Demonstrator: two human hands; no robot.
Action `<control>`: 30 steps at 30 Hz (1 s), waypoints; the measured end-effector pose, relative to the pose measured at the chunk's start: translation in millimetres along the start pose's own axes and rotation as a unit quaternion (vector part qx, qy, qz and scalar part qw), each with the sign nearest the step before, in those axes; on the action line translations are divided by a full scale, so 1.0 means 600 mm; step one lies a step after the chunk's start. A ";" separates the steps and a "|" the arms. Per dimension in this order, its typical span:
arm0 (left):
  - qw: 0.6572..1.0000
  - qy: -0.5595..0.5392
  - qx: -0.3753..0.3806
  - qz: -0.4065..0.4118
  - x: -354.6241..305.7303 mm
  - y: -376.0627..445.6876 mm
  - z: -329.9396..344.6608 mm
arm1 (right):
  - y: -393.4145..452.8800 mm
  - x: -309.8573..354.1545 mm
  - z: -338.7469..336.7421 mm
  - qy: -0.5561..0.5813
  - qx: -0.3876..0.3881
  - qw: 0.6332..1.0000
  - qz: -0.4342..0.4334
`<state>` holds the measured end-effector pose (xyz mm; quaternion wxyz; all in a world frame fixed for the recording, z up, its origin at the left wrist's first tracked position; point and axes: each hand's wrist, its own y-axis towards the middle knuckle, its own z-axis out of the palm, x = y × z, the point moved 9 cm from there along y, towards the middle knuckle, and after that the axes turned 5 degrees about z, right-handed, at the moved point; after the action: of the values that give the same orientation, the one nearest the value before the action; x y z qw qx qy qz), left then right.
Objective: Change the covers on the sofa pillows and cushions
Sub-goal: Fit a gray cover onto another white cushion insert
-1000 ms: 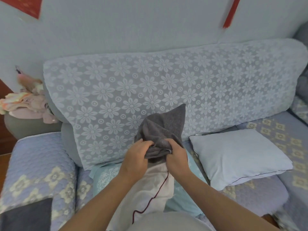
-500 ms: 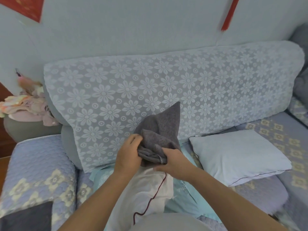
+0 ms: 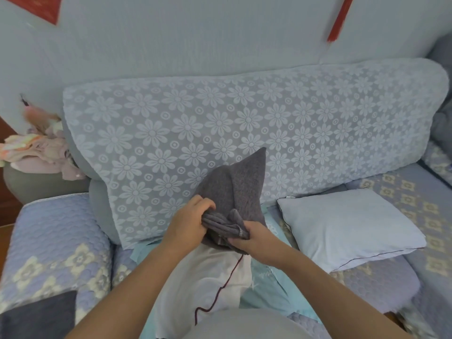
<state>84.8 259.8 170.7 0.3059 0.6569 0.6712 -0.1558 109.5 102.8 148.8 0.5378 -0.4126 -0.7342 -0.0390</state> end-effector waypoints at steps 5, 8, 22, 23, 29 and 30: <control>0.919 -0.284 0.251 -0.112 0.007 -0.027 0.067 | 0.000 -0.022 -0.030 0.032 0.062 0.996 0.060; 0.865 -0.381 0.266 -0.189 0.015 -0.024 0.078 | 0.006 -0.029 -0.029 0.129 0.072 0.985 0.090; 0.888 -0.390 0.194 -0.146 0.003 -0.007 0.069 | 0.012 -0.029 0.014 0.302 0.182 0.920 0.169; 0.883 -0.382 0.233 -0.143 0.001 -0.016 0.072 | 0.011 -0.029 0.015 0.319 0.183 0.914 0.169; 0.950 -0.104 0.289 -0.063 0.010 -0.022 0.075 | 0.011 -0.022 0.011 0.318 0.168 0.921 0.152; 0.951 -0.091 0.288 -0.061 0.015 -0.024 0.077 | 0.011 -0.022 0.012 0.315 0.163 0.923 0.149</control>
<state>80.9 237.2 127.1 0.1532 0.6580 0.6060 -0.4199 109.5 103.3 132.7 0.8004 -0.3907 -0.4534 0.0338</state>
